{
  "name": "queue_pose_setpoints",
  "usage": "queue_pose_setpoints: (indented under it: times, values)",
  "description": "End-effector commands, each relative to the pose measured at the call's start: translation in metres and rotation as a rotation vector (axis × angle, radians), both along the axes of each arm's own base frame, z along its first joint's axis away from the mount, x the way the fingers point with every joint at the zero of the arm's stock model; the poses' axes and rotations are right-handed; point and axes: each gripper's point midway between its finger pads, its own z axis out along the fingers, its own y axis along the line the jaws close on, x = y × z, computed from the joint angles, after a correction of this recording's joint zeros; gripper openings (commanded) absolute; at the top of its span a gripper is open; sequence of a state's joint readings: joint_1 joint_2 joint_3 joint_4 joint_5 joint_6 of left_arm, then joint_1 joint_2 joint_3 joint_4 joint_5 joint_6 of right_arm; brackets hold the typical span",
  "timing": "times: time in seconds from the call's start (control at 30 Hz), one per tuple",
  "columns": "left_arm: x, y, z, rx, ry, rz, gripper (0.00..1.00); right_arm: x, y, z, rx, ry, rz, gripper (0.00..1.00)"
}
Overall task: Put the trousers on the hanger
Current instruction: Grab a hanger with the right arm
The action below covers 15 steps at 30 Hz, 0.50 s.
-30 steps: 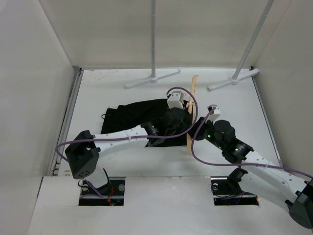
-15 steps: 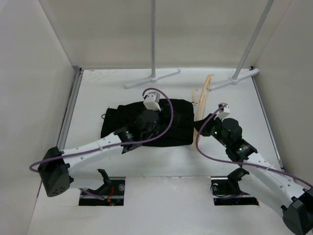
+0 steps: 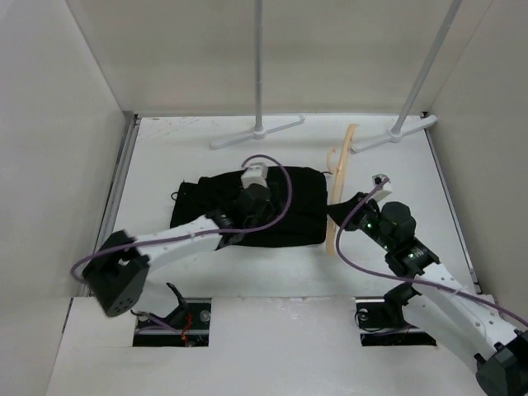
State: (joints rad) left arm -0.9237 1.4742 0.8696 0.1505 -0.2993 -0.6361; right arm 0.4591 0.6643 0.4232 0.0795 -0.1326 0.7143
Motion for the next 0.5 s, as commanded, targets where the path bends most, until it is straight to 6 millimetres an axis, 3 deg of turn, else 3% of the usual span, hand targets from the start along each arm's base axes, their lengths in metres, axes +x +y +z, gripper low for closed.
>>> queue_pose_setpoints:
  times: [0.0, 0.13, 0.27, 0.37, 0.47]
  values:
    - [0.021, 0.070, 0.054, -0.150, -0.114, 0.211, 0.58, -0.001, 0.024, 0.032, 0.021, -0.089, 0.073, 0.08]
    - [0.006, 0.166, 0.046, -0.181, -0.075, 0.438, 0.72, 0.001, 0.057, 0.046, -0.003, -0.115, 0.157, 0.08]
    - [-0.018, 0.248, 0.017, -0.165, -0.002, 0.676, 0.84, 0.001, 0.097, 0.051, -0.015, -0.124, 0.250, 0.07]
    - [-0.034, 0.287, -0.006, -0.181, 0.062, 0.811, 0.89, -0.002, 0.119, 0.052, -0.033, -0.134, 0.305, 0.07]
    - [-0.040, 0.294, -0.030, -0.238, 0.150, 0.837, 0.90, -0.005, 0.134, 0.058, -0.029, -0.148, 0.348, 0.07]
